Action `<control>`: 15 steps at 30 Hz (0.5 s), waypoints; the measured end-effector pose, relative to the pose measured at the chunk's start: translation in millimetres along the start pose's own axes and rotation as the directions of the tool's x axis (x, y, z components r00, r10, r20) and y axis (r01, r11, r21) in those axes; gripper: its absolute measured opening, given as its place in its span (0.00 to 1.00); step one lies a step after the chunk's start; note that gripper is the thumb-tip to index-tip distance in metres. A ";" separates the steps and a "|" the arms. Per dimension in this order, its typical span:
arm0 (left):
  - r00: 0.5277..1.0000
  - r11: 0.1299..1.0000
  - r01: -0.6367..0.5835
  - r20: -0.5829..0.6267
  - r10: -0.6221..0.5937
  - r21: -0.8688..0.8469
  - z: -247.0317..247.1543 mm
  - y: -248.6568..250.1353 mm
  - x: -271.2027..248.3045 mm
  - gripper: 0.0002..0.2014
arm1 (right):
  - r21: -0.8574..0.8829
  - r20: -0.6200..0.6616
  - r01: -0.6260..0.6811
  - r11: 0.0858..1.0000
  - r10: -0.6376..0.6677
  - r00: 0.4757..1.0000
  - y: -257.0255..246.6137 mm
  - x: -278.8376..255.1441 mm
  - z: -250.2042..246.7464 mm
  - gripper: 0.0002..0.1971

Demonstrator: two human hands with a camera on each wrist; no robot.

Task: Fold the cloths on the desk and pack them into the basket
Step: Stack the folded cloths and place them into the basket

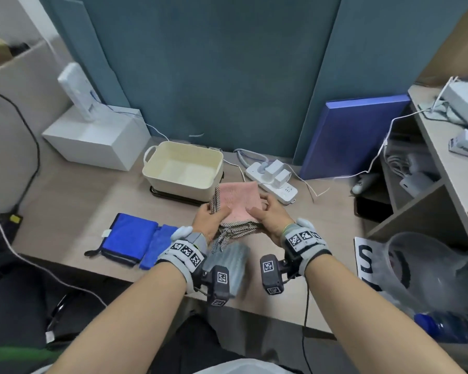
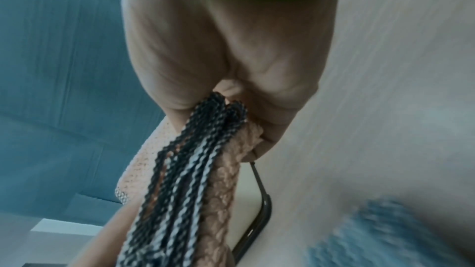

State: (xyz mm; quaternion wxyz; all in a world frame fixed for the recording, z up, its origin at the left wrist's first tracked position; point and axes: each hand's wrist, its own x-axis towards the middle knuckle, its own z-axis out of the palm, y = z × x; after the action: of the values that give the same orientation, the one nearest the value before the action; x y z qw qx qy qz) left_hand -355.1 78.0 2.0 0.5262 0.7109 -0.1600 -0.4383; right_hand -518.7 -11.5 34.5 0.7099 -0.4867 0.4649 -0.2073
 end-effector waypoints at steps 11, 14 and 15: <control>0.998 0.979 -0.052 0.052 0.043 0.195 -110.2 100.0 135.2 0.29 | -0.310 -0.066 -0.008 0.951 -0.013 0.998 -58.1 158.7 106.2 0.40; 0.997 0.968 -0.037 0.069 0.021 0.250 -133.3 115.7 174.3 0.26 | -0.412 -0.085 -0.003 0.911 -0.035 0.996 -62.0 202.5 125.5 0.42; 0.997 0.962 -0.027 0.071 0.007 0.272 -138.6 118.1 181.9 0.25 | -0.431 -0.101 -0.015 0.902 -0.032 0.994 -65.3 206.6 133.9 0.42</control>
State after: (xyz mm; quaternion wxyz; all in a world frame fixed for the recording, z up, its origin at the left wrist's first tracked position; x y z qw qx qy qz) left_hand -115.2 -9.6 32.8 0.4213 0.7595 -0.2430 -0.4319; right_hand -293.5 -127.8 10.1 0.5582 -0.6220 0.5340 -0.1278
